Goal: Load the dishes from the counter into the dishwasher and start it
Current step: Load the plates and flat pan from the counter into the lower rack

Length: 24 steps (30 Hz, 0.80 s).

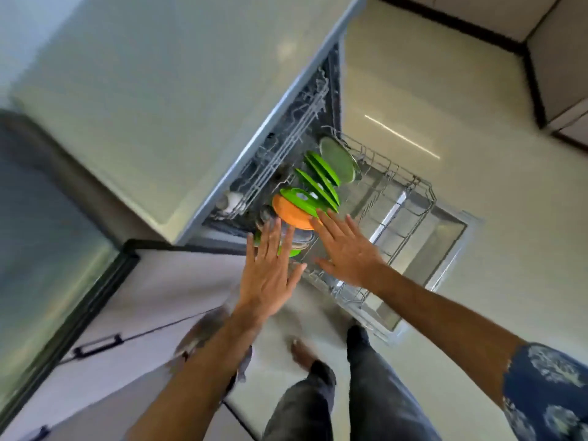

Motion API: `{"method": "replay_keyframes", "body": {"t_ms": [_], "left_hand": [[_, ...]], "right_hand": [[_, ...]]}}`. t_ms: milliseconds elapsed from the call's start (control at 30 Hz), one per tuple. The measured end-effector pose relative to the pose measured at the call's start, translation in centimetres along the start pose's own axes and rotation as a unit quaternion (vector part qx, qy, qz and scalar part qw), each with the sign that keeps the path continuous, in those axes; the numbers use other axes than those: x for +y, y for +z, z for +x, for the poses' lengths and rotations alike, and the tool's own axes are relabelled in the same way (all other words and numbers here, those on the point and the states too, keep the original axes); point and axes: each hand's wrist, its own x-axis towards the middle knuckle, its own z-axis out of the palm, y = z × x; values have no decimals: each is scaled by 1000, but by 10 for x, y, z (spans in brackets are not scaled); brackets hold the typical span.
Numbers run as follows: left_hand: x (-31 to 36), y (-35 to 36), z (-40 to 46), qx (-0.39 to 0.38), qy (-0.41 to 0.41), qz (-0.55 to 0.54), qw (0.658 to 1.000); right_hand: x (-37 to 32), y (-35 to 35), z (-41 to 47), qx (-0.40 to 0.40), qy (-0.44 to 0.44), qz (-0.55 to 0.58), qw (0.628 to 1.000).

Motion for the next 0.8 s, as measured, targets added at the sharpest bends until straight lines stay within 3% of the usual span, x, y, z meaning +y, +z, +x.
{"method": "replay_keyframes", "body": {"t_ms": [200, 400, 633, 800], "left_hand": [[-35, -42, -128, 40, -110, -8, 993], [-95, -39, -262, 87, -238, -40, 967], [-167, -11, -451, 92, -405, -75, 907], [-220, 9, -564, 88, -539, -101, 832]], "right_hand": [[-91, -31, -46, 20, -99, -20, 995], [-215, -41, -52, 18, -192, -57, 980], [-394, -24, -43, 13, -366, -117, 923], [-518, -12, -33, -24, -485, -131, 864]]}}
